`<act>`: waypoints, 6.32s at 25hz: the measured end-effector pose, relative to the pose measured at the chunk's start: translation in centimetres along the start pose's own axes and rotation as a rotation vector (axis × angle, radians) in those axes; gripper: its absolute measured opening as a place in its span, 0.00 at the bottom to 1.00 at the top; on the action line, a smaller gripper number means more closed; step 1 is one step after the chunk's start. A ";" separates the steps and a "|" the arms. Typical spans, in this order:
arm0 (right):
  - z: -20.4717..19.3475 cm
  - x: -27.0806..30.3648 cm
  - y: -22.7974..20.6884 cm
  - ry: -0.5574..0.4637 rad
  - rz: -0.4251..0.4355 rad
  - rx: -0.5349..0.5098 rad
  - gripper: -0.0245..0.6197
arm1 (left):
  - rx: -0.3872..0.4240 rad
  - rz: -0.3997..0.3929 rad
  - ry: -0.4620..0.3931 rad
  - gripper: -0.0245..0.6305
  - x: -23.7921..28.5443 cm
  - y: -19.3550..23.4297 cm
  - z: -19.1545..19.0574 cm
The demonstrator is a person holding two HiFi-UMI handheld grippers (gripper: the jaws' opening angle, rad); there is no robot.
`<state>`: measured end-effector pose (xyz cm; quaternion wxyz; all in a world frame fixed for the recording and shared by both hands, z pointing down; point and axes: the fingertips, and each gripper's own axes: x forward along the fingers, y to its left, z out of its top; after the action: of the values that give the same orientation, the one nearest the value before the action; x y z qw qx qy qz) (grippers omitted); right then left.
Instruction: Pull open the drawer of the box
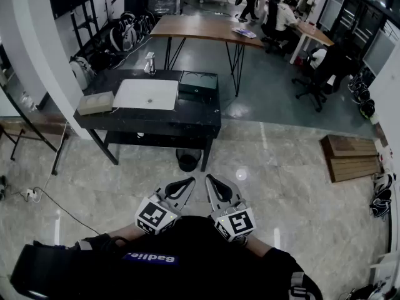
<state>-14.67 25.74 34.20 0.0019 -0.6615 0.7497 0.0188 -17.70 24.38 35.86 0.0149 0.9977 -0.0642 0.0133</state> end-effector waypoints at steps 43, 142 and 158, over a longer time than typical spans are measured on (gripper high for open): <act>-4.5 -4.6 -9.8 0.013 0.085 0.181 0.04 | -0.070 0.145 0.101 0.04 8.0 -4.5 -3.1; -27.0 59.6 -38.2 0.590 1.020 -0.553 0.04 | -0.423 0.606 0.721 0.17 45.0 50.9 -25.4; -27.0 59.7 -38.1 0.598 1.024 -0.532 0.04 | -0.418 0.587 0.703 0.14 45.5 51.4 -25.8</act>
<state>16.28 -39.07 58.58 -0.3800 -0.1751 0.9081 0.0176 20.19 -31.53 64.41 0.2310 0.8485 -0.3343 0.3389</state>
